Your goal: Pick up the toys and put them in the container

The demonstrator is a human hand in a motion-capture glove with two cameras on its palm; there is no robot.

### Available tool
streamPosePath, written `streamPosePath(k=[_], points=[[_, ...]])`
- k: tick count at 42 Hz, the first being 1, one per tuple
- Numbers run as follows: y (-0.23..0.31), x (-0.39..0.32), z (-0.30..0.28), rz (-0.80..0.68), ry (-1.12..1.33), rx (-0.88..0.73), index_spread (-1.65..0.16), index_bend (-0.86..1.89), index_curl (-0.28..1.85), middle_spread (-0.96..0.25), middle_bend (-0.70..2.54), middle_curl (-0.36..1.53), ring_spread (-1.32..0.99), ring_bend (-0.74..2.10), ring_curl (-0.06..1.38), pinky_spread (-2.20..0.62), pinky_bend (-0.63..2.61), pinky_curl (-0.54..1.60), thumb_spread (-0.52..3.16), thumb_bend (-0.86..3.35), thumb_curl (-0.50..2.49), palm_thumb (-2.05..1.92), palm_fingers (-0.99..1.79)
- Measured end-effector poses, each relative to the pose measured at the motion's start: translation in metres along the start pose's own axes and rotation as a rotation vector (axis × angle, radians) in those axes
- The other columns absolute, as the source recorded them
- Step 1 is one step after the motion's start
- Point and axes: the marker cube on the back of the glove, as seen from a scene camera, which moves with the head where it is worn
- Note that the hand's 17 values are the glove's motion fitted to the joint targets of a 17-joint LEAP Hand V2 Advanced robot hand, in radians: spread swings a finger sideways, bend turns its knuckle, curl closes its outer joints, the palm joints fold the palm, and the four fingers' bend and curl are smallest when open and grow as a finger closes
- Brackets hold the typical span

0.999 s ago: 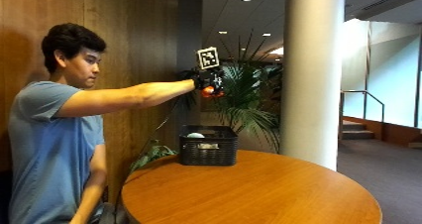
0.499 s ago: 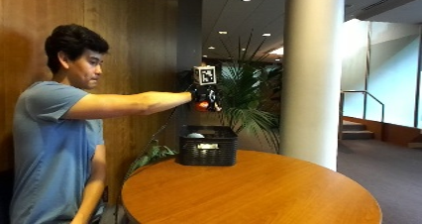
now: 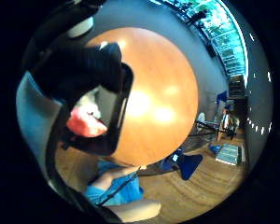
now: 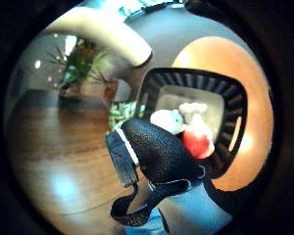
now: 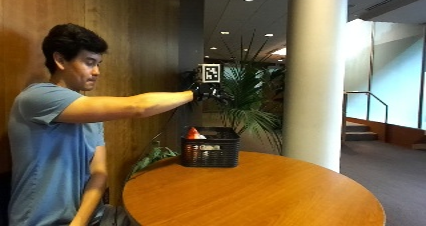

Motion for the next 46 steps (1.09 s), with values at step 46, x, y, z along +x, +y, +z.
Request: streamPosePath(k=[46], points=[[0.042,0.186,-0.008,0.277,0.196,0.127,-0.31,0.15,0.34,-0.02,0.2,0.5,-0.03,0.47,0.19,0.01,1.08,0.32,1.11,-0.08,0.16,-0.12,-0.03]])
